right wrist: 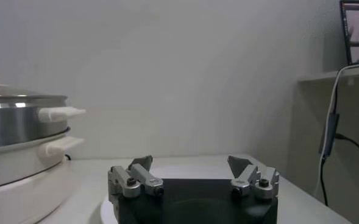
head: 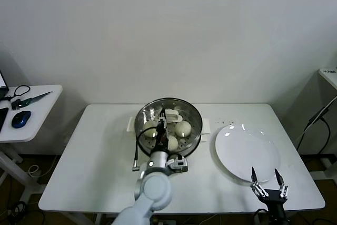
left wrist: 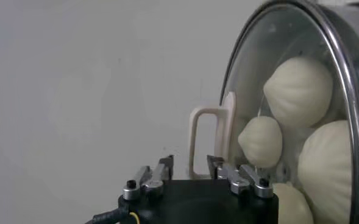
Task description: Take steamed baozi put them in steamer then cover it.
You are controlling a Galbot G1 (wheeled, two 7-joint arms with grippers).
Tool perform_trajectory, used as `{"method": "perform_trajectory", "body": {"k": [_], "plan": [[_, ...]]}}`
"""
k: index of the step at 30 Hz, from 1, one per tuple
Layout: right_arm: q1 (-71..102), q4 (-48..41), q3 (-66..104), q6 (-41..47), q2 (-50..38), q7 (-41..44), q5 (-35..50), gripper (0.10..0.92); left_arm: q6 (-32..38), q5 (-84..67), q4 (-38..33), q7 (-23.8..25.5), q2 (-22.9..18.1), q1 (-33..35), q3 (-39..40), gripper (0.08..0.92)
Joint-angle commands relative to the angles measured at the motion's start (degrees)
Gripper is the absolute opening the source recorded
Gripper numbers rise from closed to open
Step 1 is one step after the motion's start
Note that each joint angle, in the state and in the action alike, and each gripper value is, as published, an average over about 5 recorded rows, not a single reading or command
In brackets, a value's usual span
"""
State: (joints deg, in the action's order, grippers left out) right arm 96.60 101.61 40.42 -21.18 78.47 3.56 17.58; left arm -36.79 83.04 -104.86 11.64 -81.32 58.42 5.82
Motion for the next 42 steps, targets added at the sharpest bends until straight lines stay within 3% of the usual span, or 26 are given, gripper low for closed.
{"method": "perform_trajectory", "body": {"k": [1,7,11,17,24,28,32,36,42], "plan": [[-0.52,0.07,-0.46,1.48,0.11,-2.11,-0.02,0.823,0.5,-1.24,0.01,-0.73,-0.3,-0.36,-0.59,0.457],[-0.72,0.91,-1.23,2.32,0.2,-3.26,0.3,0.823,-1.14,-6.35,-10.46,2.6,3.69,1.57,0.92,0.63],[-1.29,0.97,-1.55,2.67,0.19,-2.99,-0.13,0.823,-0.72,-11.27,-17.15,1.61,6.15,4.31,0.91,0.742],[-2.19,0.18,-2.13,3.25,-0.21,-1.05,-1.31,0.823,8.37,-28.26,-22.25,-7.73,9.49,11.33,-6.34,0.82],[-3.19,-2.3,-2.9,2.45,-0.96,0.17,-1.39,0.823,21.32,-56.72,-22.74,-18.97,8.07,21.08,-25.44,0.823],[-3.79,-3.66,-3.43,1.77,-1.11,0.43,-1.35,0.823,30.56,-72.51,-21.4,-20.72,6.74,26.9,-38.62,0.823],[-4.33,-4.76,-3.72,1.47,-1.27,0.95,-1.03,0.823,38.97,-87.48,-16.43,-21.56,8.08,31.64,-47.33,0.823],[-4.38,-4.99,-3.95,1.7,-1.67,1.32,-0.53,0.823,45.17,-94.03,-11.05,-21.91,9.39,34.82,-47.97,0.823],[-4.33,-4.93,-4.14,1.31,-1.93,1.41,-0.5,0.823,53.56,-93.07,1.39,-21.11,7.34,34.32,-41.46,0.823]]}}
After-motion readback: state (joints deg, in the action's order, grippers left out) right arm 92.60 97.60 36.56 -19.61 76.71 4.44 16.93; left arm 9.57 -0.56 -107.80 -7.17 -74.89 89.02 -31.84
